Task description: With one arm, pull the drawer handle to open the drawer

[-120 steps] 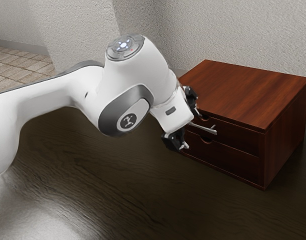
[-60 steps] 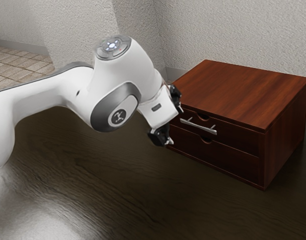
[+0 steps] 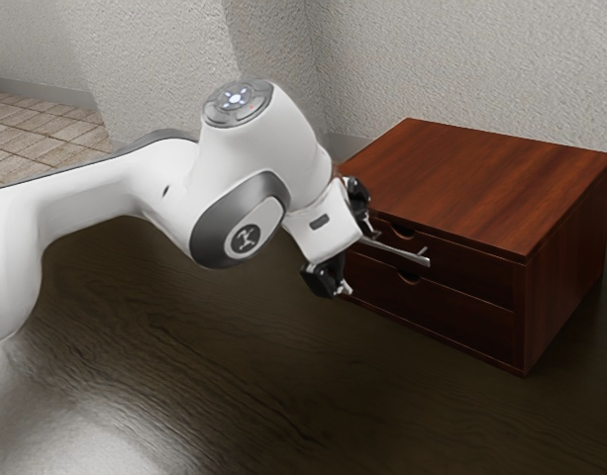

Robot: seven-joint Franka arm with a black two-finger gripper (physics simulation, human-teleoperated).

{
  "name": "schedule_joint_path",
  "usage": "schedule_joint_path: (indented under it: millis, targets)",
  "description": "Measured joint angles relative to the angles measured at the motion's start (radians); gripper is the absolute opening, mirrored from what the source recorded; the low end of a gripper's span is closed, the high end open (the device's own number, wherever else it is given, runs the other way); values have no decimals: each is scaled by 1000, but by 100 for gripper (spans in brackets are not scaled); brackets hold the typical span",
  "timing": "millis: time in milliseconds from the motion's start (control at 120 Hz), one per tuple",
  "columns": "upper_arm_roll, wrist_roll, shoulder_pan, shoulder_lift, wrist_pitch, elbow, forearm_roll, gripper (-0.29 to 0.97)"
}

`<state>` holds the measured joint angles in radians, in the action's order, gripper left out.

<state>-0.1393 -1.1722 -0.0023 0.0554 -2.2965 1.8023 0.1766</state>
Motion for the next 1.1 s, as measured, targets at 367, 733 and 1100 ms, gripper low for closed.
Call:
schedule_joint_path:
  millis: [367,733,1100]
  targets:
    - [-1,-4,-31,26,-5,-5,0,70]
    - [-1,-6,-30,30,-16,8,2,68]
    - [-3,-6,-34,-27,-45,96,5,68]
